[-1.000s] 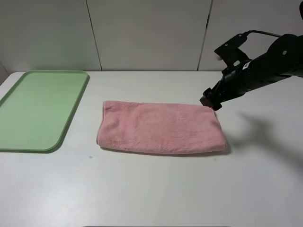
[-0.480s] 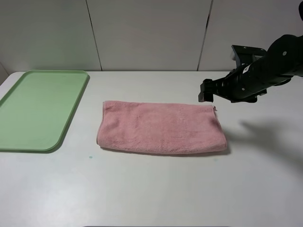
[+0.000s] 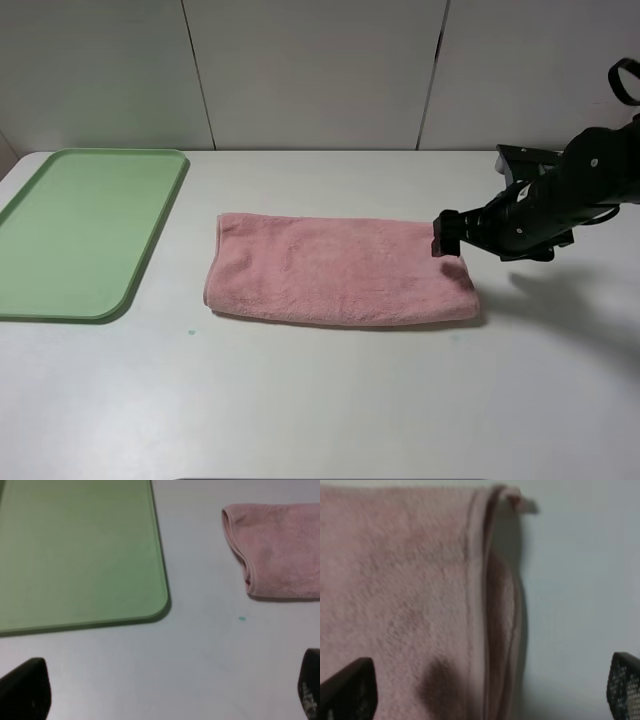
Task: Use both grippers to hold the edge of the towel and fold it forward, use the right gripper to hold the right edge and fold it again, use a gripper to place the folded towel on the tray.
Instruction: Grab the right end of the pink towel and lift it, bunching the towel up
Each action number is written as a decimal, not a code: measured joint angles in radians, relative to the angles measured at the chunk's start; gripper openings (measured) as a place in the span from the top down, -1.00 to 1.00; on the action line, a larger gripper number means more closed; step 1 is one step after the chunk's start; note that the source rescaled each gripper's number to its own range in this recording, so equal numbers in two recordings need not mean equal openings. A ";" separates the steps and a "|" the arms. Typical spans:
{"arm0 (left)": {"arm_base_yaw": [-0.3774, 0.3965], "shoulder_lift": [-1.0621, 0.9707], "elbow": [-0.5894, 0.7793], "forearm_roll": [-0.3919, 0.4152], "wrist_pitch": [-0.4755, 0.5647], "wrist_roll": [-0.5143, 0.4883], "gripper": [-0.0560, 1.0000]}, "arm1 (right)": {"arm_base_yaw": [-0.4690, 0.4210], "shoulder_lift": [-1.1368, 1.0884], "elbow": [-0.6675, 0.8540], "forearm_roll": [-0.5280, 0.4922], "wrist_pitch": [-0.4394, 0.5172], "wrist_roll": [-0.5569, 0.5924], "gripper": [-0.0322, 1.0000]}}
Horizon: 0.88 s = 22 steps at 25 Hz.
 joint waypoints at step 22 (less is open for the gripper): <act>0.000 0.000 0.000 0.000 0.000 0.000 -1.00 | 0.001 0.134 0.020 0.006 -0.124 -0.001 -0.16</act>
